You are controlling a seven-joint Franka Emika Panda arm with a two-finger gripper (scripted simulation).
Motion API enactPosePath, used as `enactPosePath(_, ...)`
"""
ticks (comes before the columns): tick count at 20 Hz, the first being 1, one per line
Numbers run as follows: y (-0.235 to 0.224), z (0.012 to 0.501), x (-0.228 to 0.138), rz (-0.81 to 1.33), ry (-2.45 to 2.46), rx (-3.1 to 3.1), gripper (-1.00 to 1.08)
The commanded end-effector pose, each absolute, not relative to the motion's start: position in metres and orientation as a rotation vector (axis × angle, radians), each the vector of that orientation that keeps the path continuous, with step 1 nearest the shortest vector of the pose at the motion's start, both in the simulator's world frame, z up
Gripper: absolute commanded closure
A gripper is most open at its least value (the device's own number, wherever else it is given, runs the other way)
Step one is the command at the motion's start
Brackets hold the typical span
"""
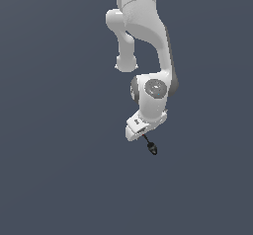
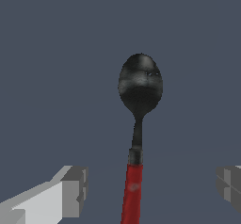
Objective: Pick up the object and move it to a goal position.
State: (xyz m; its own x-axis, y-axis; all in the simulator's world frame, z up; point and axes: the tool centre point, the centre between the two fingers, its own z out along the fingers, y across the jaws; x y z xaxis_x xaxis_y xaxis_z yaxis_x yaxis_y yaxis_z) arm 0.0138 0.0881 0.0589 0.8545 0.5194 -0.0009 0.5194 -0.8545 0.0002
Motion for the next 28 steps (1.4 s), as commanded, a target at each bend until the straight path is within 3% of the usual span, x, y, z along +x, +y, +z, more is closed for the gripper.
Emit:
enactPosePath(1,0.088,0.053,0.013,-0.002,0.848,3.025,-0.92)
enactPosePath(14,0.089,0.01,0.014,0.0,0.856,3.023,-0.92)
enactPosePath(15,0.089,0.01,0.014,0.0,0.856,3.023,1.08)
enactPosePath(28,0.087,0.013,0.014,0.0,0.858,3.023,1.08)
